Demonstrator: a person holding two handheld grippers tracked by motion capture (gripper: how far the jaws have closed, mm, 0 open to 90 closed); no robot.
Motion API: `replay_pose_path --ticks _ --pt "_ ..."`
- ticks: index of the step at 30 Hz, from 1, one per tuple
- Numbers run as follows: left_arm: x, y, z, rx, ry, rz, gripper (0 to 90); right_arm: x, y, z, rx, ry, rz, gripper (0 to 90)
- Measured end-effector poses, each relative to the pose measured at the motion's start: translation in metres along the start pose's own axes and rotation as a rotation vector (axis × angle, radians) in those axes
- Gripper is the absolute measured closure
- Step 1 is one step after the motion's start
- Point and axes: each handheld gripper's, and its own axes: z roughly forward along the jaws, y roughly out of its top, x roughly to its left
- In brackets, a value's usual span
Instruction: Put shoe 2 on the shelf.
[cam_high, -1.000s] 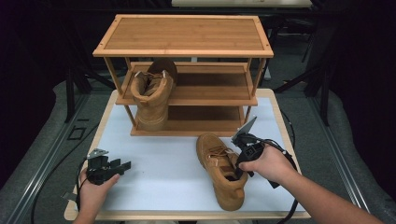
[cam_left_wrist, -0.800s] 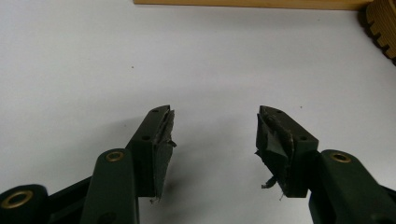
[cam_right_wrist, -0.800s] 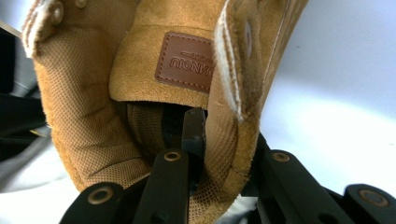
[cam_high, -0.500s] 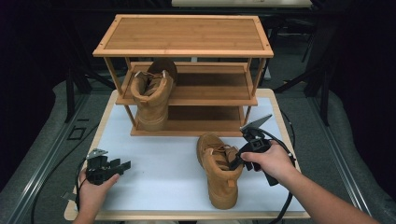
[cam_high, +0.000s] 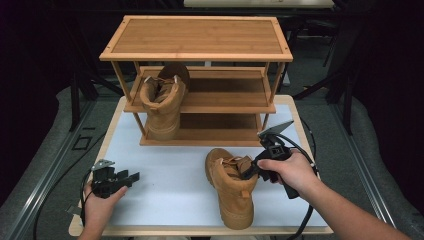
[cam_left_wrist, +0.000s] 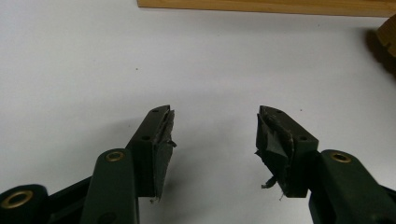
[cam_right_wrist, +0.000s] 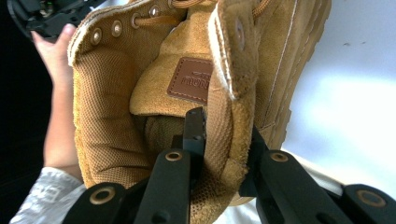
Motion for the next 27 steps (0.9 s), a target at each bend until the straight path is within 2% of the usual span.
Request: replay_pose_path --ticks 1,2,7,8,14,20,27 --pt "0.0 0.0 0.0 0.001 0.001 0.001 45.7 0.003 -0.001 -0.003 0.007 0.012 0.015 78.8" --pt "0.0 0.0 0.0 0.001 0.0 0.001 45.7 0.004 -0.002 -0.006 0.003 0.023 0.007 78.8" --pt "0.0 0.0 0.0 0.0 0.001 -0.001 45.7 0.014 -0.004 -0.021 -0.019 0.08 0.025 78.8" --pt "0.0 0.0 -0.001 0.001 0.001 -0.004 45.7 0.015 -0.005 -0.023 -0.043 0.085 0.001 78.8" --pt "0.0 0.0 -0.001 -0.006 0.004 -0.011 45.7 0.029 -0.01 -0.047 -0.088 0.139 -0.009 78.8" --pt "0.0 0.0 -0.001 0.0 0.002 -0.012 45.7 0.042 -0.014 -0.067 -0.144 0.165 -0.017 78.8" --pt "0.0 0.0 -0.001 -0.009 0.003 -0.013 45.7 0.058 -0.017 -0.094 -0.211 0.201 -0.068 78.8"
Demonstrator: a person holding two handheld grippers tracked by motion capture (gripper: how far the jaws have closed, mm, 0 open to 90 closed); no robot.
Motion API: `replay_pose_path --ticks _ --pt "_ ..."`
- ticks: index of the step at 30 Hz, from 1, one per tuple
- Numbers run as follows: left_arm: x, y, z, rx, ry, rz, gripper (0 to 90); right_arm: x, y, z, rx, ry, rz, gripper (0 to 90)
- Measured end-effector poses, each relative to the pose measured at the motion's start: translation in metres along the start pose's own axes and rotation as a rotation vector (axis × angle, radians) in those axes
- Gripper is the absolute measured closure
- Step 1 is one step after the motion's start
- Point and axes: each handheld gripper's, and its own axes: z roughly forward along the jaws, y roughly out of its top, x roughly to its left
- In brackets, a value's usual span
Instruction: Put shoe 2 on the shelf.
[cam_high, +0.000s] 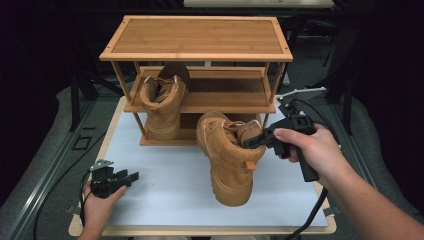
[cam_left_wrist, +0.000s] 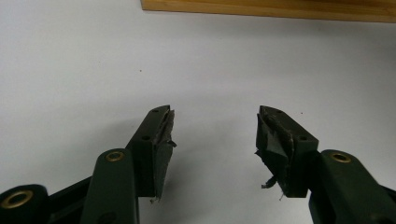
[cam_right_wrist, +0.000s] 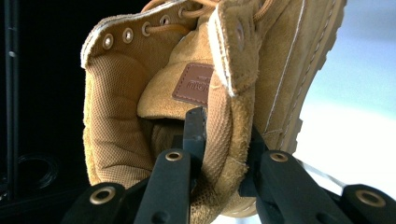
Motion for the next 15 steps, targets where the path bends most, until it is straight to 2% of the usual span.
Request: replay_pose_path --ticks 4,9,14,15 --pt "0.0 0.0 -0.001 -0.001 0.002 0.001 45.7 0.007 0.004 -0.01 -0.036 0.032 -0.017 78.9" --pt "0.0 0.0 0.0 0.0 -0.001 0.001 45.7 0.008 0.016 -0.015 -0.086 0.043 -0.014 78.9" --pt "0.001 0.0 0.0 -0.001 -0.001 0.0 45.7 0.002 0.034 -0.016 -0.145 0.031 -0.006 78.9" --pt "0.001 0.0 0.001 0.002 0.001 0.003 45.7 0.001 0.038 -0.015 -0.154 0.013 -0.009 78.9"
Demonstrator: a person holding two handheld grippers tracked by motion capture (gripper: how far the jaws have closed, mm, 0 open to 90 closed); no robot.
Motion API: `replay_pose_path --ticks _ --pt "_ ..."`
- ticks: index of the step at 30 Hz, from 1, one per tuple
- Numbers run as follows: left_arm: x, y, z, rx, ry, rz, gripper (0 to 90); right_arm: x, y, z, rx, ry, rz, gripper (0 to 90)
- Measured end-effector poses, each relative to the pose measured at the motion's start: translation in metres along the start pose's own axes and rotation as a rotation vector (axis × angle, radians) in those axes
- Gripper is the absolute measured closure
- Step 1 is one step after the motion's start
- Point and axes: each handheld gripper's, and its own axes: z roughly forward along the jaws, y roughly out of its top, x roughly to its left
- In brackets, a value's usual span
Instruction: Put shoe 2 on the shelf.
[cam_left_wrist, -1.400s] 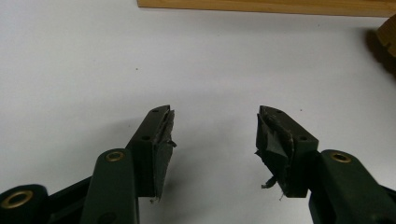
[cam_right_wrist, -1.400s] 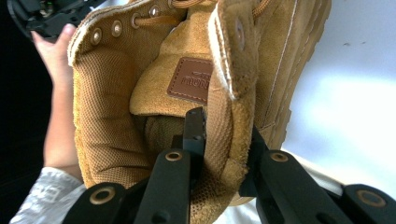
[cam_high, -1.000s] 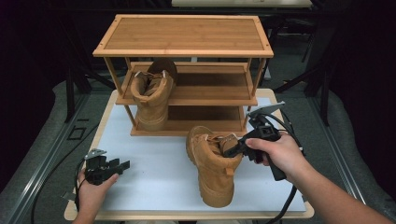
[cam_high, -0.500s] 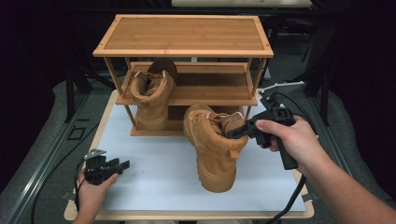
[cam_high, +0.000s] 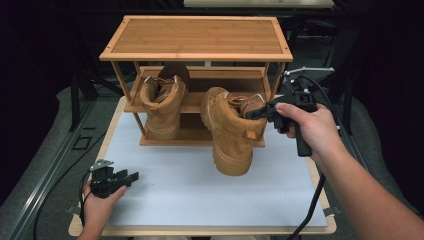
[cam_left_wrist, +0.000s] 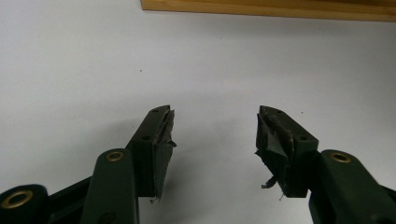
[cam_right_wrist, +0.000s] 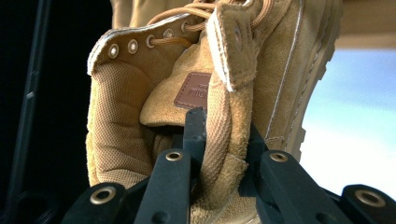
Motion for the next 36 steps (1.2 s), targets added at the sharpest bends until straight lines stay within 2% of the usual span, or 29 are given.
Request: replay_pose_path --ticks 1,7,15,20,24,26,29,31,32,33,36 --pt "0.0 0.0 0.0 0.004 -0.002 0.001 45.7 -0.001 0.003 0.002 -0.024 -0.008 -0.002 78.9" --pt "0.0 0.0 0.0 0.005 -0.002 0.002 45.7 -0.01 0.026 0.012 -0.084 -0.041 -0.001 78.9" --pt "0.0 0.0 0.002 0.007 -0.004 0.005 45.8 -0.017 0.05 0.028 -0.156 -0.021 0.039 78.9" --pt "0.001 0.0 0.002 0.006 -0.005 0.004 45.8 -0.018 0.06 0.039 -0.188 -0.026 0.039 78.9" --pt "0.001 0.0 0.002 0.007 -0.004 0.005 45.7 -0.015 0.067 0.05 -0.212 -0.046 0.03 78.9" --pt "0.001 0.0 0.003 0.007 -0.005 0.005 45.8 -0.015 0.069 0.056 -0.231 -0.052 0.011 78.9" --pt "0.002 0.0 0.002 0.006 -0.007 0.006 45.8 -0.012 0.071 0.063 -0.235 -0.066 -0.001 78.9" --pt "0.002 0.0 0.003 0.007 -0.005 0.006 45.8 -0.011 0.071 0.067 -0.237 -0.061 -0.005 78.9" --pt "0.002 0.0 0.003 0.005 -0.004 0.006 45.8 -0.013 0.07 0.07 -0.254 -0.065 -0.037 78.9" --pt "0.002 0.0 0.003 0.007 -0.004 0.009 45.8 -0.013 0.07 0.071 -0.252 -0.062 -0.047 78.9" --pt "0.001 0.0 0.003 0.009 -0.005 0.009 45.8 -0.014 0.069 0.073 -0.252 -0.056 -0.056 78.8"
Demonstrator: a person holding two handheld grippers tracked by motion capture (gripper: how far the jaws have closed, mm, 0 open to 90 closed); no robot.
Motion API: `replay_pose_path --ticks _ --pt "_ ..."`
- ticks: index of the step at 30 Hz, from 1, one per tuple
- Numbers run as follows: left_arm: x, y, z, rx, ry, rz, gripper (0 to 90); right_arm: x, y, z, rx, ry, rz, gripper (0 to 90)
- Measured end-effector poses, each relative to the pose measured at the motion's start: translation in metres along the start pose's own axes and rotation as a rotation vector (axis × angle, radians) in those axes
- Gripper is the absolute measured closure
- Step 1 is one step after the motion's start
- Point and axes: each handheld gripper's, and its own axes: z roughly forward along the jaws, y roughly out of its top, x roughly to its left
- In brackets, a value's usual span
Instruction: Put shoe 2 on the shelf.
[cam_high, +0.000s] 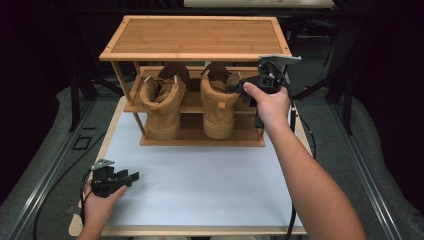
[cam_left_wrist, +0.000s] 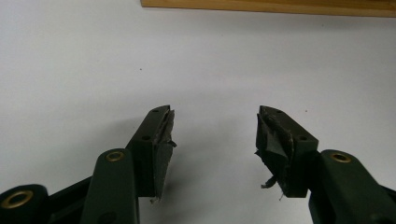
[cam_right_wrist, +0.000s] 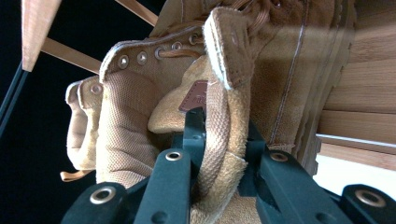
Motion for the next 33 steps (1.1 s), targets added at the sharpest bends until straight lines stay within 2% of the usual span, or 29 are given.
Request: replay_pose_path --ticks 3,8,12,17,22,25,26,29,31,33 --pt "-0.001 0.0 0.0 -0.001 0.001 0.001 45.8 0.001 -0.005 0.002 0.009 -0.026 -0.038 78.3" --pt "-0.002 0.001 0.0 -0.001 0.002 0.008 45.7 0.001 -0.008 0.0 0.016 -0.026 -0.038 76.7" --pt "-0.004 0.003 0.0 0.002 -0.008 0.007 46.5 0.003 -0.008 0.001 0.018 -0.035 -0.046 70.1" --pt "-0.01 0.015 -0.002 0.003 -0.033 0.016 48.9 0.006 -0.006 0.001 0.035 -0.055 -0.047 65.4" --pt "-0.022 0.04 -0.013 -0.031 -0.047 0.054 51.0 0.013 -0.004 -0.002 0.033 -0.077 -0.063 56.1" --pt "-0.029 0.062 -0.022 -0.065 -0.076 0.075 51.3 0.015 -0.003 -0.006 0.028 -0.074 -0.07 54.5" --pt "-0.033 0.071 -0.027 -0.09 -0.082 0.088 51.3 0.016 -0.003 -0.008 0.03 -0.075 -0.072 54.1" --pt "-0.042 0.092 -0.036 -0.115 -0.101 0.119 51.7 0.017 -0.003 -0.018 0.0 -0.059 -0.086 52.4" --pt "-0.046 0.107 -0.042 -0.127 -0.122 0.115 52.3 0.017 -0.003 -0.026 -0.015 -0.052 -0.1 51.8" --pt "-0.05 0.12 -0.046 -0.137 -0.123 0.118 53.1 0.016 -0.003 -0.034 -0.038 -0.063 -0.127 51.8"
